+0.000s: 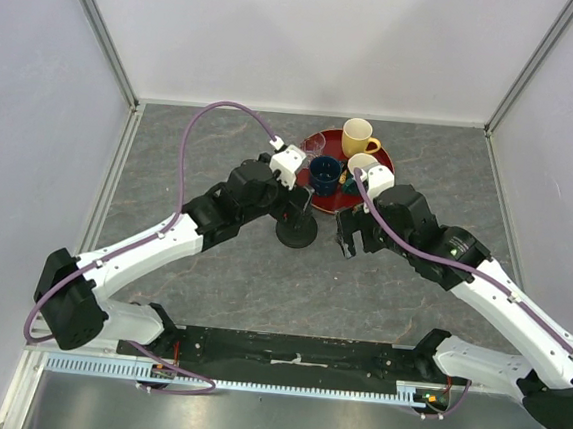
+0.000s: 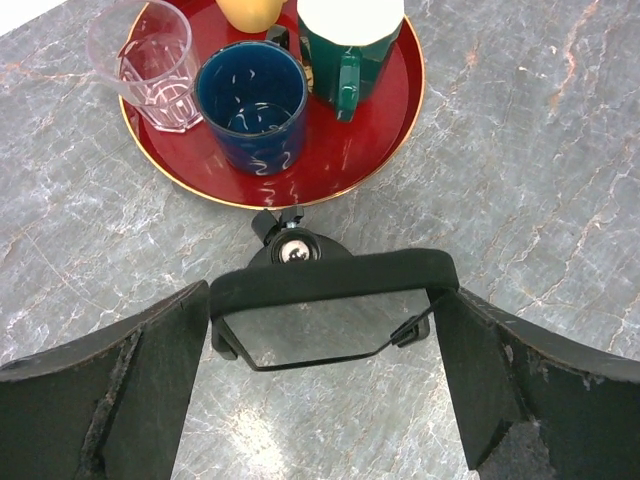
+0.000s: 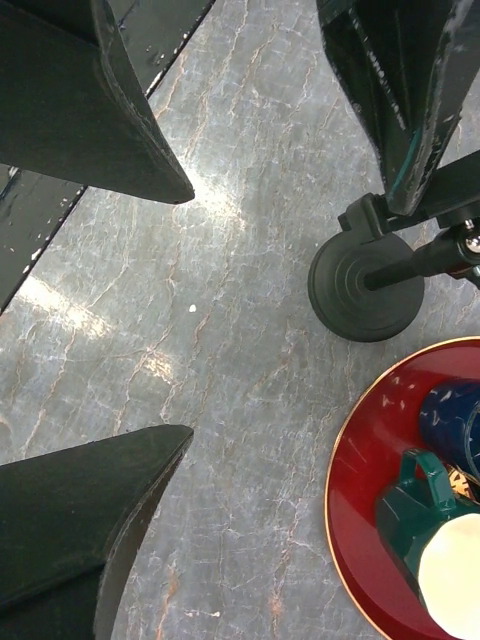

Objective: Place the phone on the phone stand

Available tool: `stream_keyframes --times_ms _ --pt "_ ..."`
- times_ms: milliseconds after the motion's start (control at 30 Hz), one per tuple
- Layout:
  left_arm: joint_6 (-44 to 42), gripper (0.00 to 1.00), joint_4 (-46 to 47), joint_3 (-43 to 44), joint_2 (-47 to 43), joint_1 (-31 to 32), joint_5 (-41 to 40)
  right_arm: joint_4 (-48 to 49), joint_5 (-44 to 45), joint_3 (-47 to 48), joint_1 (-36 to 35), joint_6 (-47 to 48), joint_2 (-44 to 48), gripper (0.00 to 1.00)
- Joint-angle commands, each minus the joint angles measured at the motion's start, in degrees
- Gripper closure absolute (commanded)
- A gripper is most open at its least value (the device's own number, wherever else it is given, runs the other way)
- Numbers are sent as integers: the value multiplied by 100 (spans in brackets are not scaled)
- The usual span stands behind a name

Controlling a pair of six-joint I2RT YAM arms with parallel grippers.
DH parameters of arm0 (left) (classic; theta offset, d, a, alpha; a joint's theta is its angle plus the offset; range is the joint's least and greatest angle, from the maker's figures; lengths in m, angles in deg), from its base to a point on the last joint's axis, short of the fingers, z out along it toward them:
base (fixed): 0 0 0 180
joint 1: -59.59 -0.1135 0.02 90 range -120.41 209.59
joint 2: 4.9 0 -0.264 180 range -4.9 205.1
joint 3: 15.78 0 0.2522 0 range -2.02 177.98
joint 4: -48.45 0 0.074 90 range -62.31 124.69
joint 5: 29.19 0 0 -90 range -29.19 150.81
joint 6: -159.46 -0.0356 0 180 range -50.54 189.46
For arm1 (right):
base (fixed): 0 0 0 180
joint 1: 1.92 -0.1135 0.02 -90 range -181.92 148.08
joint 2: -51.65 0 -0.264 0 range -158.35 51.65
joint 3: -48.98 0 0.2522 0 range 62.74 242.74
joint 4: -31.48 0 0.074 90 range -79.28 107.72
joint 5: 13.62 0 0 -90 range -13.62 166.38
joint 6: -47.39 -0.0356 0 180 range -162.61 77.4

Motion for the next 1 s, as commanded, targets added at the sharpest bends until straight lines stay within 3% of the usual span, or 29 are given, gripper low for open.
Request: stream_keyframes --times_ms 0,233,333,367,433,467,600,633,667,967 --pt "185 3 94 19 89 130 -493 152 -27 -23 -14 -136 182 2" --pt "211 2 67 63 141 192 -608 82 -45 29 -5 -224 253 2" --pt "220 17 41 90 142 209 -678 125 -36 -6 -5 -286 288 2" --pt "220 31 41 90 150 218 -713 143 -19 -6 -5 -295 288 2" --pt "238 44 41 63 124 218 -853 152 104 37 -5 -382 245 2" --pt "229 55 23 81 115 218 -923 134 113 38 -5 -409 227 2" --pt "212 78 -21 72 -16 227 -1117 240 148 -15 -14 -523 218 2" --pt "203 93 -3 55 -121 227 -1187 248 183 -24 -5 -541 218 2" --pt "194 98 -21 2 -166 218 -1388 240 210 -24 -5 -541 218 2" --pt "194 98 -153 55 -368 218 -3066 205 614 11 -14 -681 332 2"
